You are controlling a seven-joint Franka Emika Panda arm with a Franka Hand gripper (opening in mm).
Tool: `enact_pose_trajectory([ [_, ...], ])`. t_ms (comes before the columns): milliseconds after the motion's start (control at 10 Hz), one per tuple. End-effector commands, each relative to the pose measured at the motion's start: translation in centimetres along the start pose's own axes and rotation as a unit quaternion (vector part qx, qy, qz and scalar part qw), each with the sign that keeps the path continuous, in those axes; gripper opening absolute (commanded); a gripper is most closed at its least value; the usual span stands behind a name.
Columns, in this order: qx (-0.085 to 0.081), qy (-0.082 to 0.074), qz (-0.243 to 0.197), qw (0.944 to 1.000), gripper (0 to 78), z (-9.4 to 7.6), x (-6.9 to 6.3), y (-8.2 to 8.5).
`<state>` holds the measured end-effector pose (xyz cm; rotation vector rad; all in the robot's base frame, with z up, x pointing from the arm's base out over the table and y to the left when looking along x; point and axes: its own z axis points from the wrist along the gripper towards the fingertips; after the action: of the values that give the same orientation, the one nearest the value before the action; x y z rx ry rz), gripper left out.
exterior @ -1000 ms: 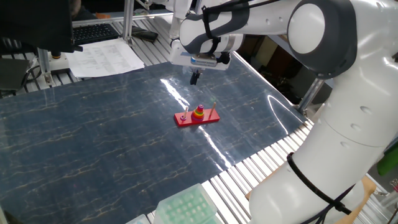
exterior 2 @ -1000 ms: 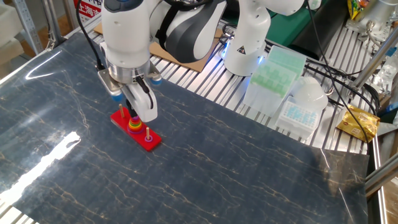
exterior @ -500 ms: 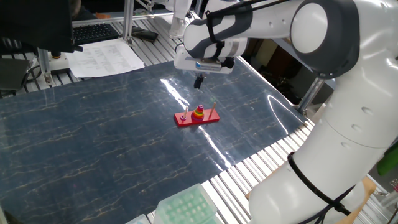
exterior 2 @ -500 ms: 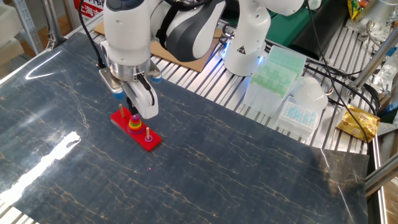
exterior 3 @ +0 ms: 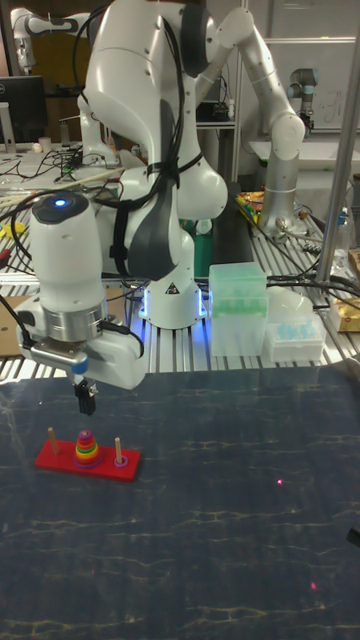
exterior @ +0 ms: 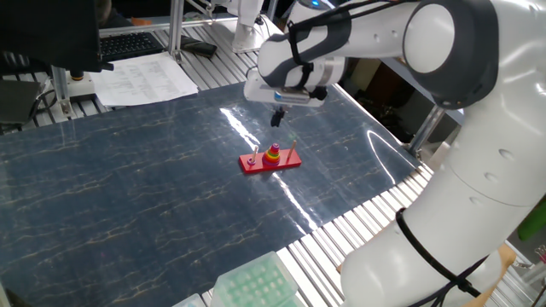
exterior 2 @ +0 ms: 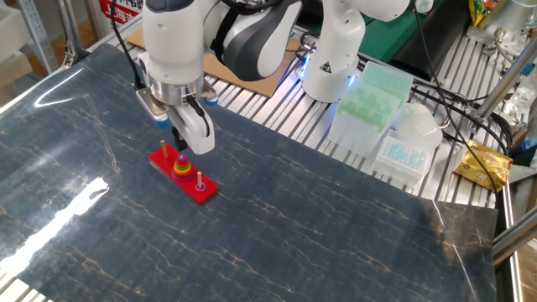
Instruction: Take out one Hanoi block and throw it aside
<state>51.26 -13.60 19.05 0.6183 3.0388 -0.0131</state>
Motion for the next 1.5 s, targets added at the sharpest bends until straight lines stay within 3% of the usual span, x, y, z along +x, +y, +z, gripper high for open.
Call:
enact_pose_trajectory([
  [100,-0.002,-0.003,-0.004,1.0000,0.0,0.4,0.2,-0.8],
  [1500,-0.026,-0.021,-0.001,0.9994,0.0,5.0,1.1,-2.3],
])
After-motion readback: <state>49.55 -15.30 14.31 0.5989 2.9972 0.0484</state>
